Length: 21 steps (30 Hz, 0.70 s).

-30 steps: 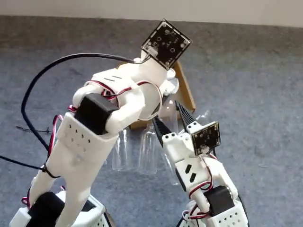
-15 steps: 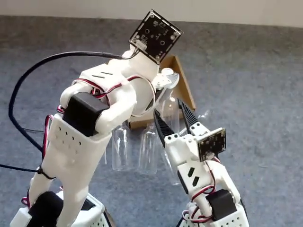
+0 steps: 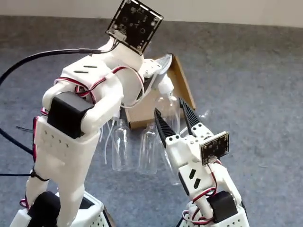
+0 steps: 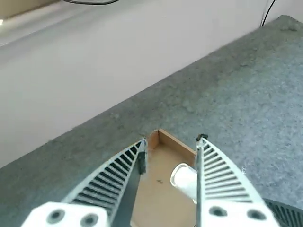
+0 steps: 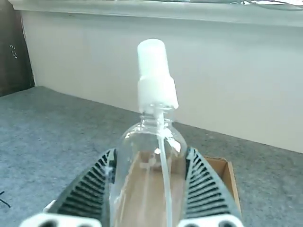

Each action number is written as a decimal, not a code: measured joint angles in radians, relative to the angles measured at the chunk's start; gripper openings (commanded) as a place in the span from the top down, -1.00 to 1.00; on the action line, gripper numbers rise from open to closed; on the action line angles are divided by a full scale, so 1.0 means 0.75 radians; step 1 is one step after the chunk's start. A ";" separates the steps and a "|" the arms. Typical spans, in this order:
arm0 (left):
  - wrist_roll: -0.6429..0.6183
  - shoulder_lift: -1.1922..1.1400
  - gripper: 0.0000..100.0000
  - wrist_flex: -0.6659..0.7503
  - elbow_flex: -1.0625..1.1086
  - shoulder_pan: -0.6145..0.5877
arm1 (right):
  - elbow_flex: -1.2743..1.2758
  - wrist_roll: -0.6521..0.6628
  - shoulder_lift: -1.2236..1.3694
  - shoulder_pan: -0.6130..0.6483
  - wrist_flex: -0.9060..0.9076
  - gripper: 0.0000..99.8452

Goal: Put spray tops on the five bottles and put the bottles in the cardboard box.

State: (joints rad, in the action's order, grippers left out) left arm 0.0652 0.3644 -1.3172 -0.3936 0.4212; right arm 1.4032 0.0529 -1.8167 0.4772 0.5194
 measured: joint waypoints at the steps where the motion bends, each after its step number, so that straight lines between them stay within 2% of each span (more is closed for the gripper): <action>1: 0.000 0.000 0.67 0.000 0.000 -0.014 | 0.000 0.000 0.000 0.000 0.000 0.99; 7: 0.000 -0.004 0.67 0.000 0.000 -0.131 | 0.000 0.000 0.000 0.000 0.000 0.99; 12: 0.000 -0.004 0.67 0.000 0.121 -0.143 | 0.000 0.000 0.000 0.000 0.000 0.99; 21: 0.065 -0.004 0.67 0.012 0.225 0.029 | 0.000 0.000 0.000 -0.006 0.000 0.99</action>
State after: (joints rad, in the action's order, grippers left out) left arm 0.1143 0.3613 -1.3080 -0.2248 0.4427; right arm 1.4032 0.0529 -1.8167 0.4726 0.5194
